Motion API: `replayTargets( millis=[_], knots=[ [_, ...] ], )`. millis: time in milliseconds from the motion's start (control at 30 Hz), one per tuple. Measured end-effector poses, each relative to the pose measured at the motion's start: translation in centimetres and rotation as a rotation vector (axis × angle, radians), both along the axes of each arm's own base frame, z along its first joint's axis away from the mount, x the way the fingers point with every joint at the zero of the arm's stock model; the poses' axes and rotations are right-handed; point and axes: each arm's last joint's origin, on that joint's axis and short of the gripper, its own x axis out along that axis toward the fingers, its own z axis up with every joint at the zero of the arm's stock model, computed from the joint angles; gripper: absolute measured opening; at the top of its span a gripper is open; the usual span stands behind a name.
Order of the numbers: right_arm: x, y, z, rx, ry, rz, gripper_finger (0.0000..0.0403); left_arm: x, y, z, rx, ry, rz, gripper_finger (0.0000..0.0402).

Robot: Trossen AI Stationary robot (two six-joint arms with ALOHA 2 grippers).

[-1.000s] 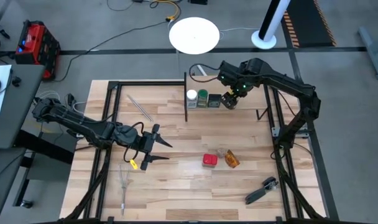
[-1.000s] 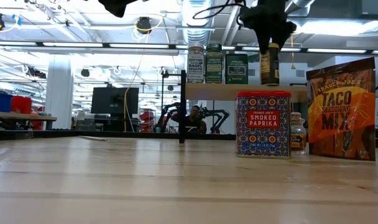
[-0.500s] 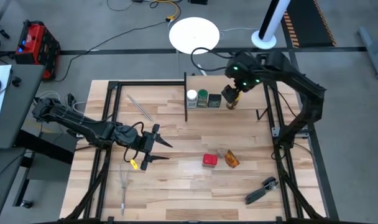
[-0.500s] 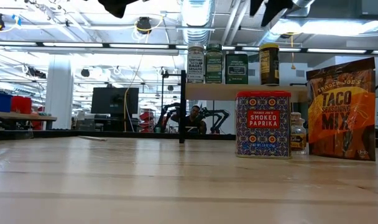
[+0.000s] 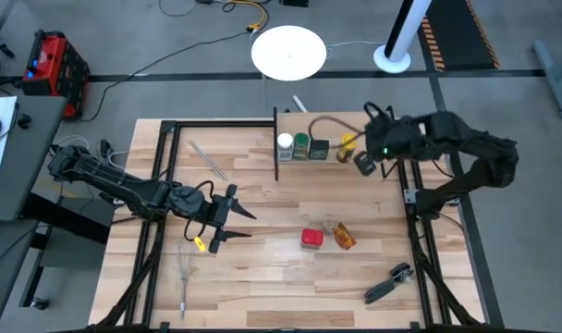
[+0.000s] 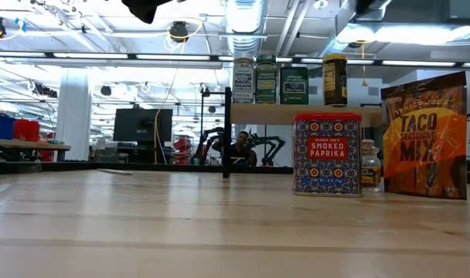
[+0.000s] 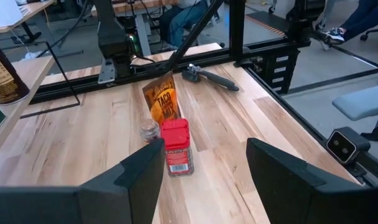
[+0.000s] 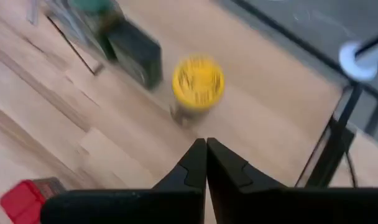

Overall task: Shelf spices
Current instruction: Put the brown seasoning bottle on the shelf

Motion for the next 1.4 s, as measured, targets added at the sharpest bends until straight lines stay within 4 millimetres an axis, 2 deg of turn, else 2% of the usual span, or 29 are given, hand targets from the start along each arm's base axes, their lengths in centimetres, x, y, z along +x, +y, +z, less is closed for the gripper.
replayTargets(
  millis=[267, 433, 700, 833, 1133, 1400],
  knots=[
    [-0.4, 1.0, -6.7, 0.051, 0.139, -0.119, 0.0006, 0.1, 0.0, 0.3, -0.005, -0.033, -0.001, 0.0219],
    [0.3, 0.6, -9.0, -0.023, 0.149, -0.155, 0.0004, 0.1, 0.0, 0.4, 0.015, -0.048, -0.007, 0.0219],
    [2.0, -1.6, -9.1, -0.052, 0.043, -0.109, 0.0003, 0.1, 0.0, 0.4, 0.028, -0.05, -0.01, 0.0219],
    [2.2, -2.5, -9.1, -0.016, 0.024, -0.105, 0.0003, 0.1, 0.0, 0.4, 0.028, -0.049, -0.01, 0.0219],
    [2.4, -2.6, -9.0, 0.022, 0.002, -0.091, 0.0002, 0.1, 0.0, 0.4, 0.029, -0.048, -0.01, 0.0219],
    [3.7, -2.8, -9.1, -0.001, -0.045, -0.052, 0.0002, 0.1, 0.0, 0.4, 0.027, -0.048, -0.01, 0.0219]
  ],
)
